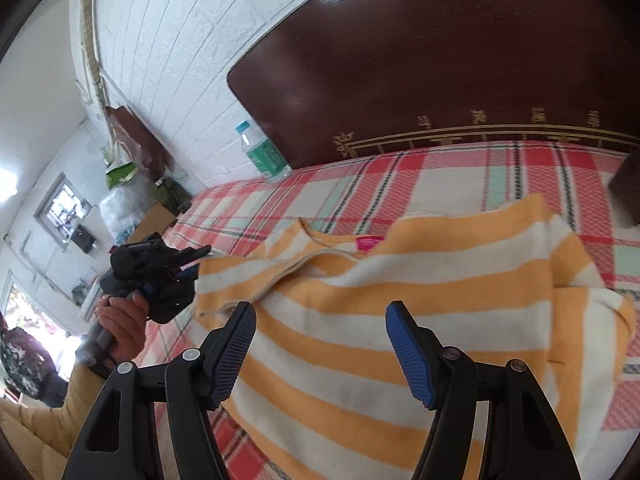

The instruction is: Fold clothes

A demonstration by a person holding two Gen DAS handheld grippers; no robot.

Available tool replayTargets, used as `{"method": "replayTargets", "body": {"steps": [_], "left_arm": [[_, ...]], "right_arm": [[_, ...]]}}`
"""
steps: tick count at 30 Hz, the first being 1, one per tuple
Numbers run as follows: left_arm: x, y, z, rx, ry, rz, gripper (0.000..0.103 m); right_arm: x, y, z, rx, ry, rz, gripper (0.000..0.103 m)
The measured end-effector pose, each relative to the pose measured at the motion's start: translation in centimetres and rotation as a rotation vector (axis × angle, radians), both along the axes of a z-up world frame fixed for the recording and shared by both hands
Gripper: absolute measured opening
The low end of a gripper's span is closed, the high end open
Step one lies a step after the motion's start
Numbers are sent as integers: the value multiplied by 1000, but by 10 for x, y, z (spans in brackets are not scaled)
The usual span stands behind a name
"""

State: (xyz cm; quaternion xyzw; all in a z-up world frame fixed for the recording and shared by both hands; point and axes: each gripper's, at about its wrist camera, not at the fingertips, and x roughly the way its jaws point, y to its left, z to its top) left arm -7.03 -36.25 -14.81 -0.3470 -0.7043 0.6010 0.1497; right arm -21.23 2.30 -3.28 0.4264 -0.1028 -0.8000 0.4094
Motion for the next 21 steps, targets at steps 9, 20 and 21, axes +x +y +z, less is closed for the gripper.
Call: {"method": "replayTargets", "body": {"steps": [9, 20, 21], "left_arm": [[24, -9, -12, 74, 2, 89, 24], [68, 7, 28, -345, 37, -90, 56], [73, 9, 31, -395, 23, -105, 56]], "right_arm": [[16, 75, -2, 77, 38, -182, 69], [46, 77, -36, 183, 5, -96, 44], [47, 80, -36, 176, 3, -101, 24]]}}
